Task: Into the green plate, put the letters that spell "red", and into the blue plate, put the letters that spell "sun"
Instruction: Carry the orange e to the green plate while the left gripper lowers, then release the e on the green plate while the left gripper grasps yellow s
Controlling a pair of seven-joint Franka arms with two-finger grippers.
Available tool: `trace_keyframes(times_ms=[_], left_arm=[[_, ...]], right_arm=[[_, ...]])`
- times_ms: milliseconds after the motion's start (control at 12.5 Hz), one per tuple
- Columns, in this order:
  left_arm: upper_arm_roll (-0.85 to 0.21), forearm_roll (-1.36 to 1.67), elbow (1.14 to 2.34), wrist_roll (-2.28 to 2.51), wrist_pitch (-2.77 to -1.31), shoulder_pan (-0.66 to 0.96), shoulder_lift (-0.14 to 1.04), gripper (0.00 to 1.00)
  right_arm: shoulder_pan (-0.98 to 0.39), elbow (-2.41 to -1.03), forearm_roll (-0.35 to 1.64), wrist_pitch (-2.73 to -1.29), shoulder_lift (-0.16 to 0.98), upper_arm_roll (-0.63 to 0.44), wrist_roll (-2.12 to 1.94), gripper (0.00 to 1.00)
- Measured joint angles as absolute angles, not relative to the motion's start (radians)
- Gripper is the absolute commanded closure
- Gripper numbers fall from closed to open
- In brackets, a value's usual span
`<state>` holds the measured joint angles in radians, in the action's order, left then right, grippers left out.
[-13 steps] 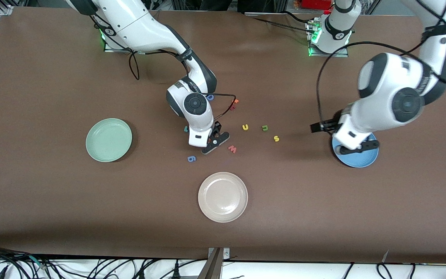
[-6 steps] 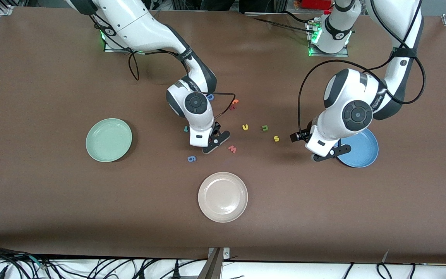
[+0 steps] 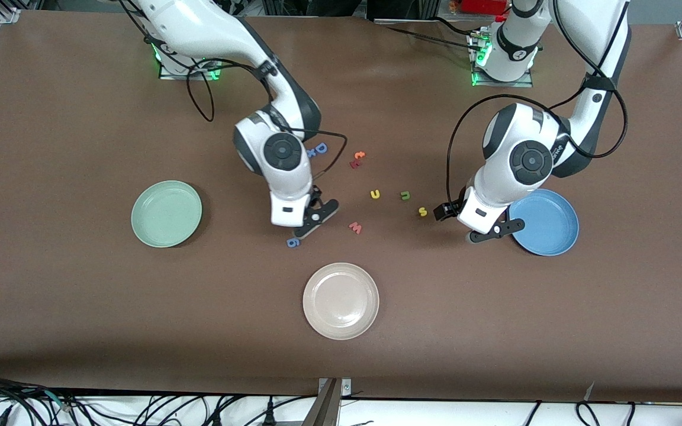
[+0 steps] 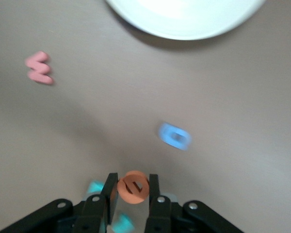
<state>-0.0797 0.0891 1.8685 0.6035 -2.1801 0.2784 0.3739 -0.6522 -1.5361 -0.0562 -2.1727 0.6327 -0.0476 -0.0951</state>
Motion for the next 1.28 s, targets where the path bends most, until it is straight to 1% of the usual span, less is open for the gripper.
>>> trace_keyframes(times_ms=[80,239,399,558,718,877,957,1116,1276], left_arm=[[-0.080,0.089,1.869,0.603,-2.180,0.278,0.370,0.01],[-0.084,0.089,1.873,0.603,-2.181,0.279,0.359,0.00],[-0.087,0.088,1.890,0.601,-2.198,0.279,0.340,0.00],[-0.091,0.086,1.967,0.585,-2.299,0.280,0.298,0.00],[-0.099,0.086,2.102,0.573,-2.458,0.287,0.247,0.00],[-0.108,0.091,2.189,0.577,-2.528,0.302,0.214,0.00],[-0.110,0.107,2.209,0.588,-2.533,0.313,0.206,0.00],[-0.111,0.135,2.231,0.629,-2.539,0.342,0.213,0.01],[-0.113,0.136,2.238,0.675,-2.561,0.366,0.253,0.03]], right_arm=[[-0.637,-1.536,-0.052,-2.136,0.593,-0.073,-0.139,0.84],[-0.576,-1.536,-0.033,-2.049,0.526,-0.088,-0.214,0.84],[-0.506,-1.537,-0.014,-1.911,0.475,-0.095,-0.309,0.84],[-0.408,-1.541,0.008,-1.796,0.442,-0.107,-0.418,0.84],[-0.313,-1.575,0.027,-1.738,0.428,-0.130,-0.497,0.83],[-0.273,-1.646,0.037,-1.743,0.431,-0.166,-0.510,0.81],[-0.267,-1.686,0.038,-1.768,0.440,-0.181,-0.502,0.83],[-0.261,-1.756,0.040,-1.892,0.482,-0.189,-0.446,0.83],[-0.265,-1.820,0.041,-2.019,0.528,-0.187,-0.397,0.83]])
